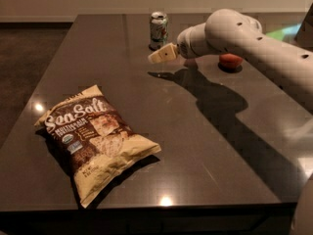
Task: Knock 7up can over
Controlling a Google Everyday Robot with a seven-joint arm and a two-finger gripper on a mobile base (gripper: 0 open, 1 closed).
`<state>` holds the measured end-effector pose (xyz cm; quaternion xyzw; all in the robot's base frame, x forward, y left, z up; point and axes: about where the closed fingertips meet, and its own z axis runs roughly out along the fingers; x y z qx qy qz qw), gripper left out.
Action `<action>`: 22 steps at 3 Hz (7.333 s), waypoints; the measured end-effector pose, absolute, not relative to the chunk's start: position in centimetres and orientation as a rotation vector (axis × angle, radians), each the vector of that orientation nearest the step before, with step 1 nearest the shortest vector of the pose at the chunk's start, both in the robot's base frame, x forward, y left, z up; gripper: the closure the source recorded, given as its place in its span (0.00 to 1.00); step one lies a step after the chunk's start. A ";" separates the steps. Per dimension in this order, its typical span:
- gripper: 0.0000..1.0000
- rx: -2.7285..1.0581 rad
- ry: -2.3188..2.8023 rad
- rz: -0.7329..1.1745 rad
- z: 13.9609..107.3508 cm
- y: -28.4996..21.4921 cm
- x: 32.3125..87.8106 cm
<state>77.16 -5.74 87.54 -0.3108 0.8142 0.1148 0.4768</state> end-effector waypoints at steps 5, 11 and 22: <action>0.00 -0.532 1.878 0.279 87.3 -4.5 83.5; 0.00 -0.377 1.687 0.345 86.2 -3.2 89.4; 1.00 -0.784 1.500 0.098 95.6 -5.9 76.6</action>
Offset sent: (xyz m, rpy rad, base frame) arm 0.0360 0.0020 0.0227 0.0493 -0.1655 -0.0384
